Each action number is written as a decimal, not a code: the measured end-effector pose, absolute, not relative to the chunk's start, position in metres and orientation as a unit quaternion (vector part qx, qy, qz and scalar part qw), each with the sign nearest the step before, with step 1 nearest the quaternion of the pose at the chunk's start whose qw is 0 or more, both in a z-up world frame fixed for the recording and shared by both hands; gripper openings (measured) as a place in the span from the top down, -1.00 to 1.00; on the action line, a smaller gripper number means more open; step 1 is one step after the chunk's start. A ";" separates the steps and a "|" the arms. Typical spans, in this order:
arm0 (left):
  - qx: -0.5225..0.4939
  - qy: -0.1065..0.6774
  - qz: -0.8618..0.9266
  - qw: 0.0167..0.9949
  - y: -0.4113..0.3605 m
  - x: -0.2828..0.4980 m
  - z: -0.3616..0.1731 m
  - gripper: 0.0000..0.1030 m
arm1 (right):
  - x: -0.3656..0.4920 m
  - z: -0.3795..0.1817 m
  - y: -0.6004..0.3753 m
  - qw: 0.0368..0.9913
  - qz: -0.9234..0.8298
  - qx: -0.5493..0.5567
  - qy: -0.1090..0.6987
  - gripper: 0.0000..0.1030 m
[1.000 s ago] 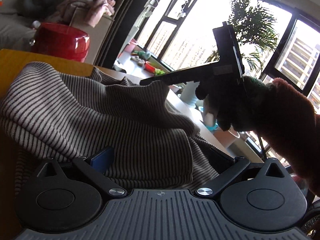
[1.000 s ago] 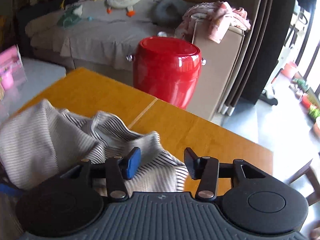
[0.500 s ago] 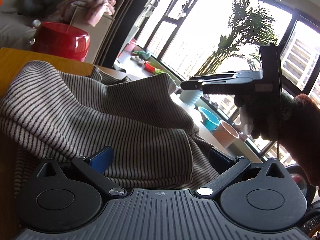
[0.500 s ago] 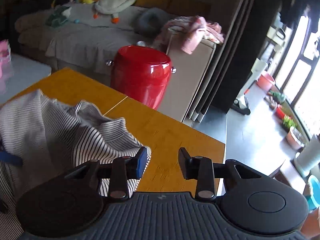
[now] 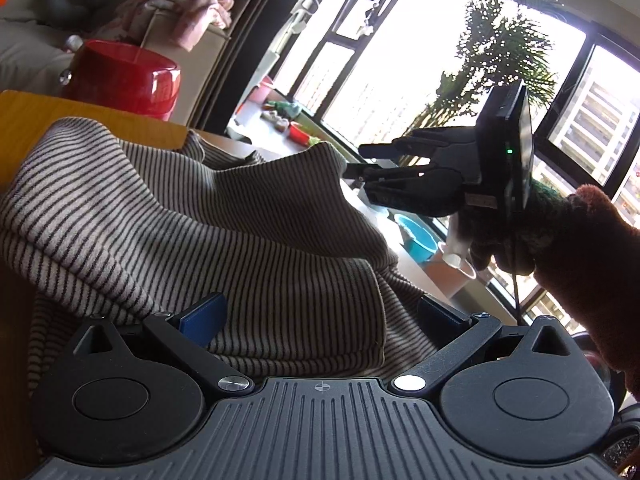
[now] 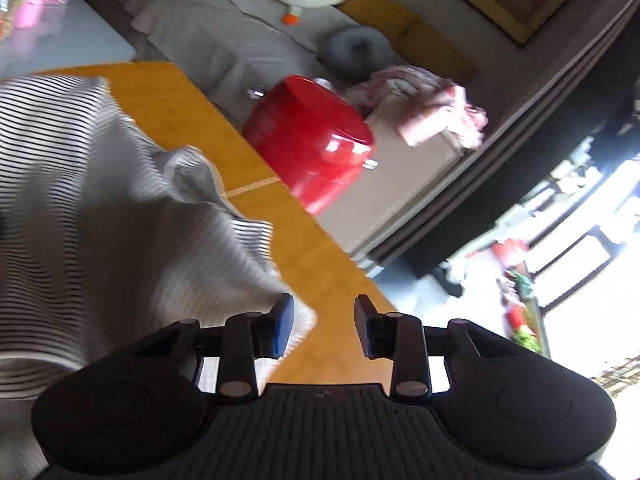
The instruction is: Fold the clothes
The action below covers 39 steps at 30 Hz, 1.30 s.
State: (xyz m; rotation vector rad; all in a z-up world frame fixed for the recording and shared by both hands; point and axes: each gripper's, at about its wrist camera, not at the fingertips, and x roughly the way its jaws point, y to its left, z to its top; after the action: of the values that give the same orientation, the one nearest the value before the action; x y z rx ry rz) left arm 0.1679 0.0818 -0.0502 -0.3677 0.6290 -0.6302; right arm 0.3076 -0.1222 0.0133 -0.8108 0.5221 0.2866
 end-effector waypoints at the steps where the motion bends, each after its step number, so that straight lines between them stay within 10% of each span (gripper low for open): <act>1: -0.177 0.302 -0.303 0.886 0.082 0.168 -0.050 -1.00 | 0.312 0.013 -0.128 0.879 0.108 -0.394 0.247 0.39; 21: -0.182 0.304 -0.302 0.885 0.083 0.169 -0.052 -1.00 | 0.207 -0.024 -0.118 0.895 0.110 -0.376 0.212 0.09; 31: -0.184 0.305 -0.302 0.884 0.082 0.169 -0.052 -1.00 | 0.193 0.006 -0.206 0.923 0.145 -0.166 0.314 -0.09; 35: -0.185 0.305 -0.302 0.884 0.081 0.169 -0.053 -1.00 | 0.204 0.024 -0.216 0.945 0.144 -0.075 0.283 0.46; 39: -0.186 0.305 -0.302 0.884 0.081 0.168 -0.053 -1.00 | 0.222 0.031 -0.199 0.952 0.171 -0.030 0.253 0.61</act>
State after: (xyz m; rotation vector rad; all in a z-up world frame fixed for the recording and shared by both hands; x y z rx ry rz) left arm 0.1684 0.0814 -0.0527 -0.3862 0.6345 -0.6290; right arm 0.2222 -0.1989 0.0307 -0.0606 0.5134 0.3474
